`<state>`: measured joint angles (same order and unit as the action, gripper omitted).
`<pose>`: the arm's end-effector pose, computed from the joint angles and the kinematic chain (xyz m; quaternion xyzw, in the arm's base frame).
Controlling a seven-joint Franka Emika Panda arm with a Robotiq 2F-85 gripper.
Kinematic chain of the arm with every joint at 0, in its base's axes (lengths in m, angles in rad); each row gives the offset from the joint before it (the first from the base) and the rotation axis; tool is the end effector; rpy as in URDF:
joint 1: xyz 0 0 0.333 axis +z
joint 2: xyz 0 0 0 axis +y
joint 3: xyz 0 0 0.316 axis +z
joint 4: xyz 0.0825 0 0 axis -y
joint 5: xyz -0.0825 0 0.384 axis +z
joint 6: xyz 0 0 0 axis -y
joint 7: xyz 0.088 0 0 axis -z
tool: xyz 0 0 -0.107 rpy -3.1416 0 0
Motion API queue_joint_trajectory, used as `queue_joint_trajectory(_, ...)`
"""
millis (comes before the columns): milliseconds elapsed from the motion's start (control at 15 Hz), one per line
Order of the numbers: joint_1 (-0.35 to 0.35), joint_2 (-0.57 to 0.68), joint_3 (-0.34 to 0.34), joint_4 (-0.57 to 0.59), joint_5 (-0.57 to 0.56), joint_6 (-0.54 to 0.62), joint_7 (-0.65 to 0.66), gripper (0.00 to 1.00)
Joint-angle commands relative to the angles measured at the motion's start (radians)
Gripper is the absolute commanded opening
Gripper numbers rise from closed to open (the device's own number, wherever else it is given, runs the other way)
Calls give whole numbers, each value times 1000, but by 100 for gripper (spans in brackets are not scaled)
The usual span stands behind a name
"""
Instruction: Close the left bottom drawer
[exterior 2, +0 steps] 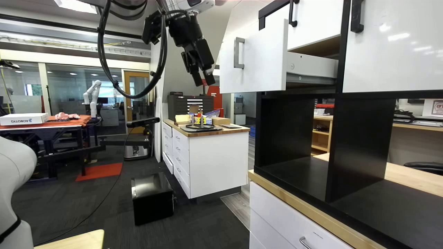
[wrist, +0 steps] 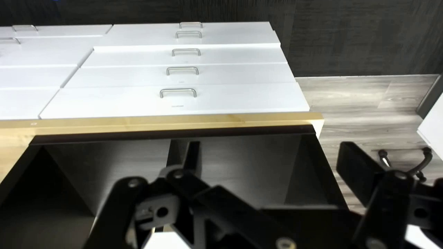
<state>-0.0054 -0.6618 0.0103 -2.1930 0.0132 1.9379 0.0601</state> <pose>0.3745 0.0040 0.6671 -0.9790 0.0285 -0.2017 0.0097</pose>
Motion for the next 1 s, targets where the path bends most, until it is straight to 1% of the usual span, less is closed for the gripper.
queue_joint_trajectory(0,-8,28,5,66,-25,54,-13,100)
queue_joint_trajectory(333,-6,60,19,121,-61,165,-26,100)
queue_joint_trajectory(600,-4,101,24,143,-76,241,-28,100)
queue_joint_trajectory(933,-3,190,8,162,-72,358,-37,100)
